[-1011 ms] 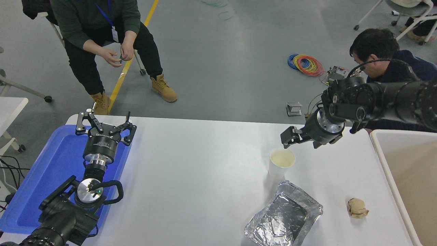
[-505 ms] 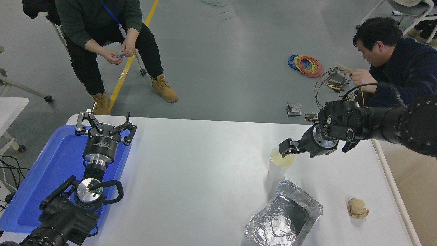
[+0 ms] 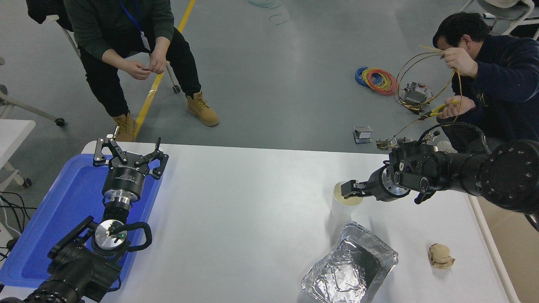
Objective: Pick up paper cup place in dustbin
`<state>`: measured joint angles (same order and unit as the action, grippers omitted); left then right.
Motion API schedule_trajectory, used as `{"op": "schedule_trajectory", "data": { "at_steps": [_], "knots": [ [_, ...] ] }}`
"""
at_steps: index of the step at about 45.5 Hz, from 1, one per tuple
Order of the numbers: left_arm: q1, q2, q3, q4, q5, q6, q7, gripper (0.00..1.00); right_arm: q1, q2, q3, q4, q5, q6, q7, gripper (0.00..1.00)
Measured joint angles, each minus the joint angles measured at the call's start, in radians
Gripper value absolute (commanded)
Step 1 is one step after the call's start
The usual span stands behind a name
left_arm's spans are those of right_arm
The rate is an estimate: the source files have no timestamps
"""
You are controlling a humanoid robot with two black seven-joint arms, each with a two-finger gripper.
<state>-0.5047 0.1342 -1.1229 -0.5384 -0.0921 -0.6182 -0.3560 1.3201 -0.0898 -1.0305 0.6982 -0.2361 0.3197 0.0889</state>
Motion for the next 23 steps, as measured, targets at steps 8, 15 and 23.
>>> {"op": "schedule_trajectory", "data": {
  "at_steps": [8,15,23],
  "knots": [
    [0.0,0.0,0.0,0.0,0.0,0.0,0.0,1.0,-0.008,0.006,-0.004,-0.005,-0.007,-0.012,0.008,0.0],
    [0.0,0.0,0.0,0.0,0.0,0.0,0.0,1.0,-0.01,0.013,-0.008,-0.007,-0.024,-0.021,0.032,0.0],
    [0.0,0.0,0.0,0.0,0.0,0.0,0.0,1.0,-0.007,0.017,-0.01,-0.009,-0.054,-0.031,0.068,0.0]
  ]
}}
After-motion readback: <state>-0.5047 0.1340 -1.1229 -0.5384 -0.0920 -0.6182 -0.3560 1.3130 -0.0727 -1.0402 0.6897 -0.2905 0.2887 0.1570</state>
